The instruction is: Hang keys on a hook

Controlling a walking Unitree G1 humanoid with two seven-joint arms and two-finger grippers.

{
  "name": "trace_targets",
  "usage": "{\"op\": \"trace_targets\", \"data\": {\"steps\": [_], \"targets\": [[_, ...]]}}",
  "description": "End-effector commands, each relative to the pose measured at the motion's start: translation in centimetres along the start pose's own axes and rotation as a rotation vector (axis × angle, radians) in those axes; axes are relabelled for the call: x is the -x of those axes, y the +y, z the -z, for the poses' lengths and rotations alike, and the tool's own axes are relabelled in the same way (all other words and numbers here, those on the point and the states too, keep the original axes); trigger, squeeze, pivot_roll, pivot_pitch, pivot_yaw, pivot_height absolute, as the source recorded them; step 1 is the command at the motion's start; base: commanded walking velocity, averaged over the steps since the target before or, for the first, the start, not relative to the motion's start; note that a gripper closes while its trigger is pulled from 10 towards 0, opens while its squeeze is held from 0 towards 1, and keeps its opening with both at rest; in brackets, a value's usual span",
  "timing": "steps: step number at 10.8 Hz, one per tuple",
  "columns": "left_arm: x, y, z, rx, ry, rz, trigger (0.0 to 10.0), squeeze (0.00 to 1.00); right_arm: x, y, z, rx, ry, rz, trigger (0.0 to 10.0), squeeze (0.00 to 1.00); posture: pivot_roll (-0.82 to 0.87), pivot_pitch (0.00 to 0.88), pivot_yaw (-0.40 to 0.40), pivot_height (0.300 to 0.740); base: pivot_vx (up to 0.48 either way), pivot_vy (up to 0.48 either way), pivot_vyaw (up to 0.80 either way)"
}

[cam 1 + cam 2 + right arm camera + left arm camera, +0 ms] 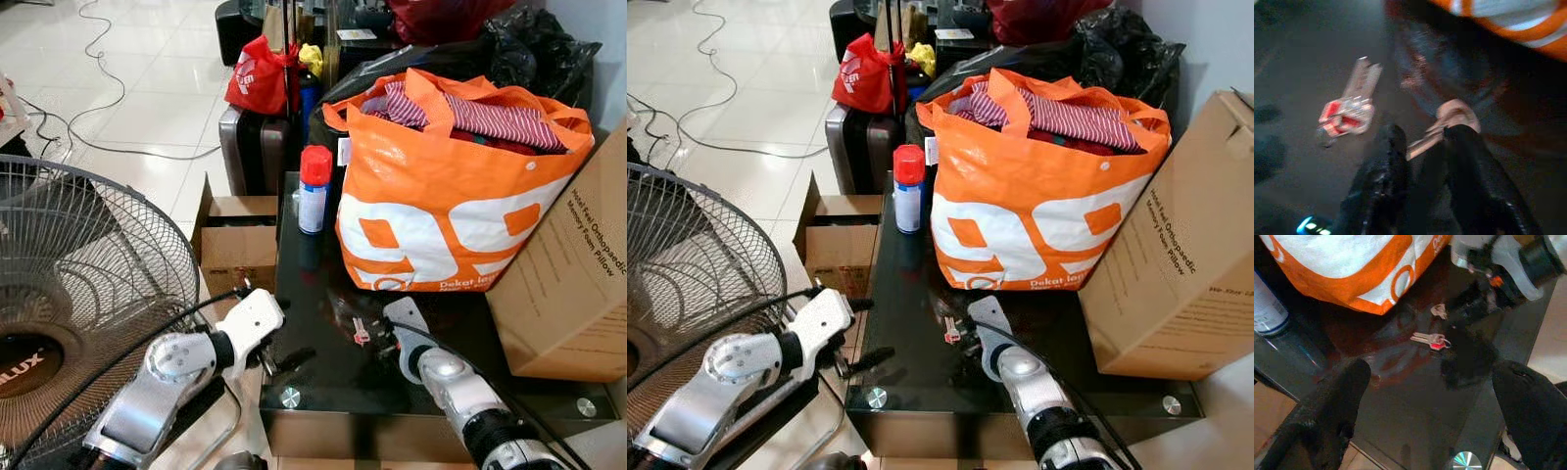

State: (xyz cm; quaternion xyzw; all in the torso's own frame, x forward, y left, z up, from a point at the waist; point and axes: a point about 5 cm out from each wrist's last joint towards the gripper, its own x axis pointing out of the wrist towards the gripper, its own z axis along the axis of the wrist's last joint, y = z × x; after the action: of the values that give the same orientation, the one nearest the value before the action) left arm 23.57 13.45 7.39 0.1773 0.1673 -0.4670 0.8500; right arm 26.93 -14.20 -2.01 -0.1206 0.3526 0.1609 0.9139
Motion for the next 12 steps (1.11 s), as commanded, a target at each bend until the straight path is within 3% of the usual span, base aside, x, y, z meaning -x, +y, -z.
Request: {"op": "trace_targets", "data": {"steps": [1, 2, 3, 4, 9, 10, 11, 12], "targets": [[0.1, -0.3, 0.1, -0.018, 0.012, 0.014, 10.0, 0.63, 0.0, -0.6, -0.3, -0.007, -0.008, 0.054, 10.0, 1.00, -0.02, 0.059, -0.014, 0.740, 0.000, 0.000, 0.00], [0.1, -0.3, 0.1, -0.019, 0.012, 0.018, 10.0, 0.63, -0.1, -0.9, -0.4, -0.022, -0.008, 0.079, 10.0, 0.65, -0.02, 0.061, -0.014, 0.740, 0.000, 0.000, 0.00], [0.1, -0.4, 0.1, -0.019, 0.013, 0.021, 10.0, 0.63, -0.1, -1.0, -0.4, -0.028, -0.009, 0.091, 10.0, 0.07, -0.02, 0.063, -0.013, 0.740, 0.000, 0.000, 0.00], [0.1, -0.6, 0.0, -0.021, 0.014, 0.028, 10.0, 0.63, -0.1, -1.2, -0.5, -0.027, -0.010, 0.102, 10.0, 0.00, -0.02, 0.065, -0.010, 0.740, 0.000, 0.000, 0.00], [0.7, -0.8, -0.2, -0.024, 0.021, 0.038, 10.0, 0.63, -0.7, -0.4, -1.3, -0.011, -0.010, 0.091, 10.0, 0.00, 0.01, 0.095, -0.013, 0.740, 0.000, 0.000, 0.00], [0.9, -0.8, -0.1, -0.022, 0.027, 0.041, 10.0, 0.63, -0.8, -0.3, -1.3, -0.007, -0.004, 0.087, 9.5, 0.00, 0.01, 0.101, -0.010, 0.740, 0.000, 0.000, 0.00], [1.0, -0.9, 0.0, -0.021, 0.030, 0.044, 10.0, 0.63, -0.8, -0.2, -1.1, -0.005, 0.004, 0.088, 7.1, 0.00, 0.01, 0.100, -0.009, 0.740, 0.000, 0.000, 0.00], [0.9, -0.8, -0.1, -0.020, 0.030, 0.047, 10.0, 0.63, -0.7, -0.4, -0.6, -0.007, 0.021, 0.092, 3.8, 0.00, 0.01, 0.102, -0.005, 0.740, 0.000, 0.000, 0.00]]}}
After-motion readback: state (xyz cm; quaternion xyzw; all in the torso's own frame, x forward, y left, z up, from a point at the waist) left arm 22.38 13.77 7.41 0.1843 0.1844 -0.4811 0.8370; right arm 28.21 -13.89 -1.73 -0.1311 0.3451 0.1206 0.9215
